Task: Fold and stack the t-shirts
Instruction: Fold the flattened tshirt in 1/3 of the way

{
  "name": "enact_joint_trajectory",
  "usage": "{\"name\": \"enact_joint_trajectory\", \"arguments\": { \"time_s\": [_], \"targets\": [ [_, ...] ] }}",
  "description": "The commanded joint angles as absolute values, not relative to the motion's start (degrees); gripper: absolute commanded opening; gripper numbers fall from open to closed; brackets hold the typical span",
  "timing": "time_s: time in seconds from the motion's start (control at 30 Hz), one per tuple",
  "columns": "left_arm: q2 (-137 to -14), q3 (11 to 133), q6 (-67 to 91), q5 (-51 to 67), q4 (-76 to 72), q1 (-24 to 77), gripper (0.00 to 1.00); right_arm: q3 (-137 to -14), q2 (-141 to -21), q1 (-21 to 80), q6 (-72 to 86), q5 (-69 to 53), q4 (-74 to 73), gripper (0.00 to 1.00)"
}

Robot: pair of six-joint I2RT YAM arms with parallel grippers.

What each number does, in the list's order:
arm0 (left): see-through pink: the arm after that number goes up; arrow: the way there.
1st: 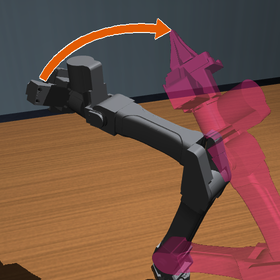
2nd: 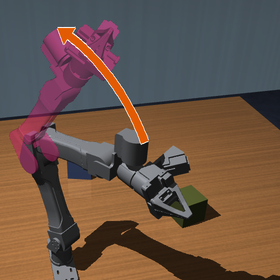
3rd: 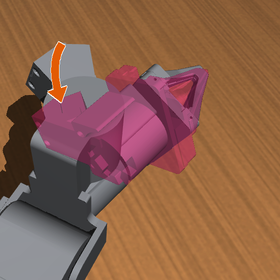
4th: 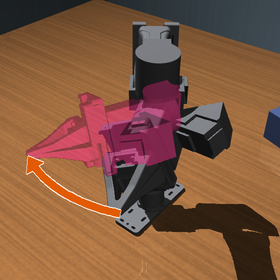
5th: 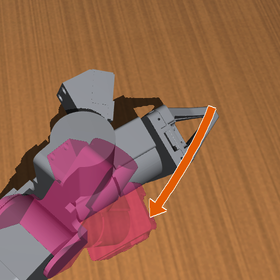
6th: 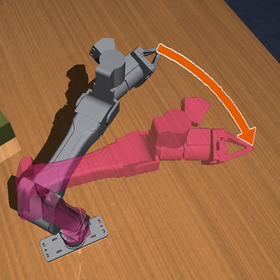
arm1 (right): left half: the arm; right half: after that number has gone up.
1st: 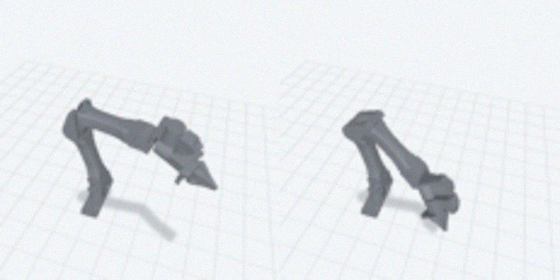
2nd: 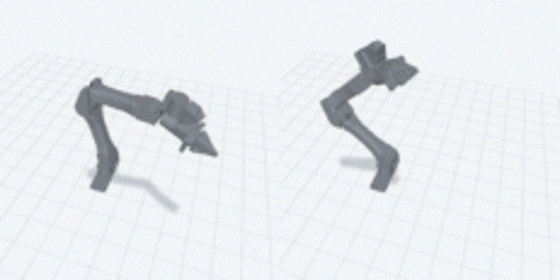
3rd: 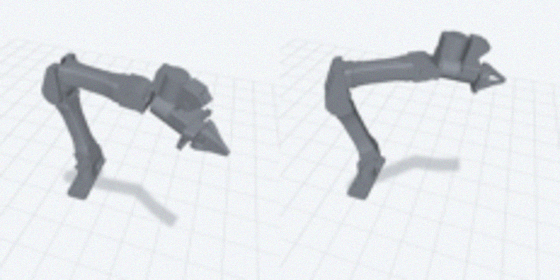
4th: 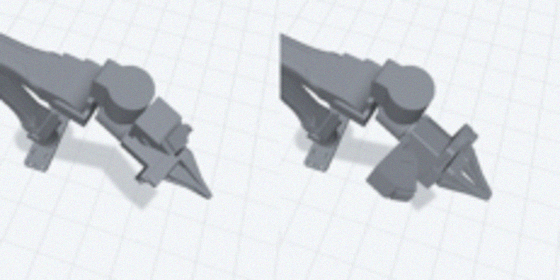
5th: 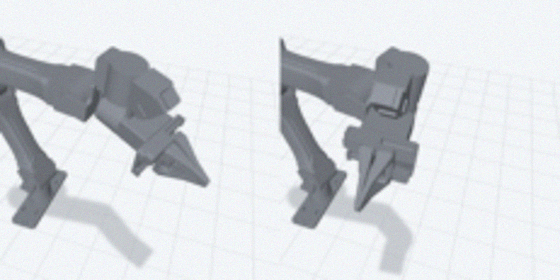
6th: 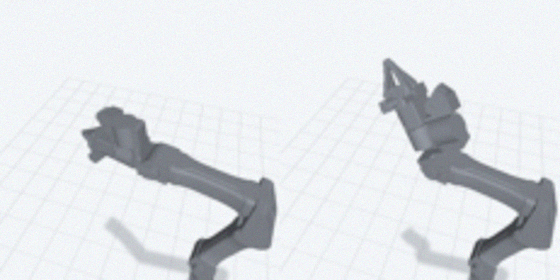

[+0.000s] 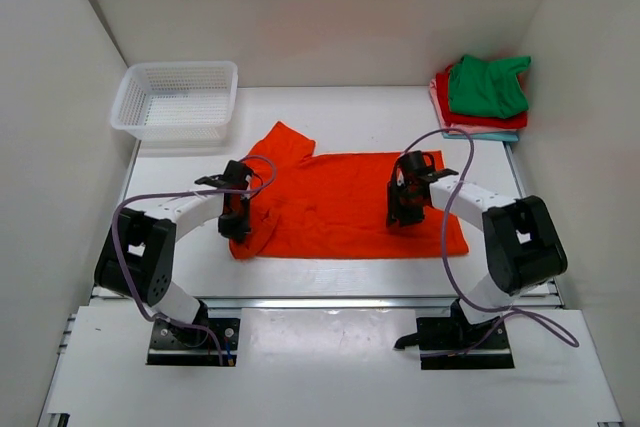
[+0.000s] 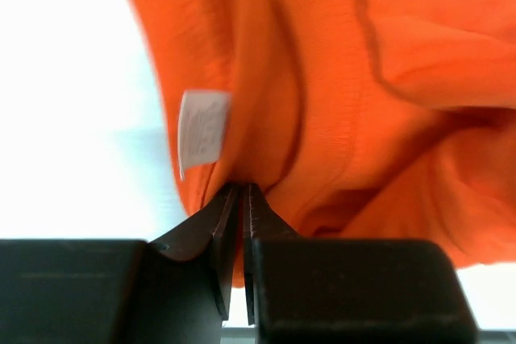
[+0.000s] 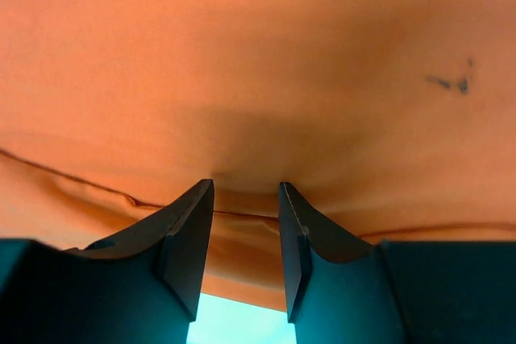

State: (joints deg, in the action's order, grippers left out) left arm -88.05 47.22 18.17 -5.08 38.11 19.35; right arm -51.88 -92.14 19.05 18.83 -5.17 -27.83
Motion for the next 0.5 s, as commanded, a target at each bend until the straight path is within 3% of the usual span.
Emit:
{"name": "enact_joint_trajectory", "arguments": {
  "time_s": [0.0,0.13,0.2,0.47],
  "targets": [
    [-88.2,46.9,14.4,-12.6,43.2,16.4,0.19,-46.4,-89.6,22.1,23.6,-6.1,-32.6,0.35],
    [-85.9,46.4,13.2,-13.6,46.2,15.9,0.17,-42.6,-86.9,23.6,26.3,-6.9,-32.4,0.36],
    [-83.5,46.1,13.4,-13.7,47.2,17.0,0.12,-42.0,-85.5,23.6,26.4,-7.4,-31.9,0.34],
    [-76.9,54.3,12.3,-9.5,52.4,14.8,0.16,-49.5,-78.9,21.7,21.2,-6.3,-34.6,0.37]
  ]
}}
